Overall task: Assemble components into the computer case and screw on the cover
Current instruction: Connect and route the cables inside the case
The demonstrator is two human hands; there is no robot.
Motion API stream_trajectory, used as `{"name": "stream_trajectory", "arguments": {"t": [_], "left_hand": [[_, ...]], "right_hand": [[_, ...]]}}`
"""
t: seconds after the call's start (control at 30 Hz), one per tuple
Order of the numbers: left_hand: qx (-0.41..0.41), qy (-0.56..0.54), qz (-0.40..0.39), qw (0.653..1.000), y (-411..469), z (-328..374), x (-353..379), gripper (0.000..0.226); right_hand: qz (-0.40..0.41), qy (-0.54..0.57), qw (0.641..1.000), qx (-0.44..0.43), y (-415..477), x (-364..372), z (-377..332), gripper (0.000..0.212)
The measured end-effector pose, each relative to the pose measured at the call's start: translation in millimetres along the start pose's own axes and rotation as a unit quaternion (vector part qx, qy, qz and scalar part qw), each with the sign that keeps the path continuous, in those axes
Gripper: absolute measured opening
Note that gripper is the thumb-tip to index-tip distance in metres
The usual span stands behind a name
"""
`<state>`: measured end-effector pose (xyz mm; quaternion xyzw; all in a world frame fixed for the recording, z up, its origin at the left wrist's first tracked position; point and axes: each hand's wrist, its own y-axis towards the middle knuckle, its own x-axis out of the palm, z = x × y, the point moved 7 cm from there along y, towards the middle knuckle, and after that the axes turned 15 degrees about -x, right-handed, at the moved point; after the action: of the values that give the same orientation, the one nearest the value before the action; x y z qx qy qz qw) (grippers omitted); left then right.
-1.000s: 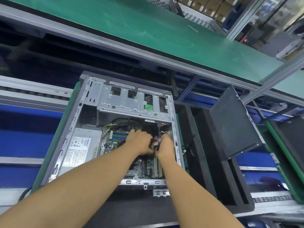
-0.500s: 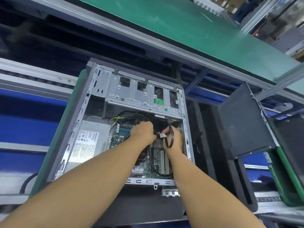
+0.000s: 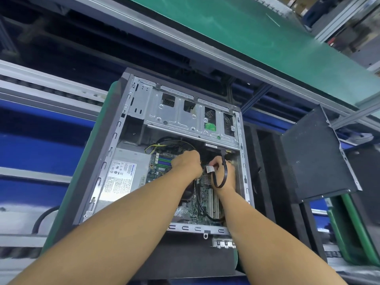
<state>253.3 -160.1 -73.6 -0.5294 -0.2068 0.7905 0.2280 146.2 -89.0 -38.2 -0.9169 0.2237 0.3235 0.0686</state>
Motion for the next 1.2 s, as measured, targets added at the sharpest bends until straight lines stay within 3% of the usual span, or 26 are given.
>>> {"name": "stream_trajectory", "arguments": {"t": [0.23, 0.37, 0.47, 0.57, 0.7, 0.83, 1.03, 1.2], "left_hand": [[0.001, -0.032, -0.006, 0.999, -1, -2, -2, 0.016], [0.003, -0.042, -0.006, 0.999, 1, -3, 0, 0.015], [0.003, -0.04, -0.007, 0.999, 2, -3, 1, 0.015], [0.008, -0.035, 0.001, 0.999, 3, -2, 0, 0.015], [0.009, -0.035, -0.004, 0.999, 3, -2, 1, 0.013], [0.007, -0.035, -0.008, 0.999, 1, -3, -1, 0.011], [0.007, -0.031, -0.024, 0.999, -3, -3, -1, 0.021], [0.004, -0.037, -0.02, 0.999, -3, -4, -2, 0.025]], "right_hand": [[-0.053, -0.111, 0.992, -0.026, 3, 6, 6, 0.013], [-0.064, -0.121, 0.99, -0.035, 1, 7, 1, 0.028], [-0.091, -0.175, 0.98, -0.029, 2, 6, 6, 0.014], [-0.108, -0.217, 0.97, -0.015, 6, 5, 14, 0.015], [-0.115, -0.276, 0.952, -0.067, 8, 5, 6, 0.014], [-0.119, -0.249, 0.959, -0.062, 9, 7, 12, 0.006], [-0.192, -0.333, 0.913, -0.137, 6, 18, 1, 0.027], [-0.118, -0.242, 0.957, -0.105, 9, 8, 6, 0.02]]}}
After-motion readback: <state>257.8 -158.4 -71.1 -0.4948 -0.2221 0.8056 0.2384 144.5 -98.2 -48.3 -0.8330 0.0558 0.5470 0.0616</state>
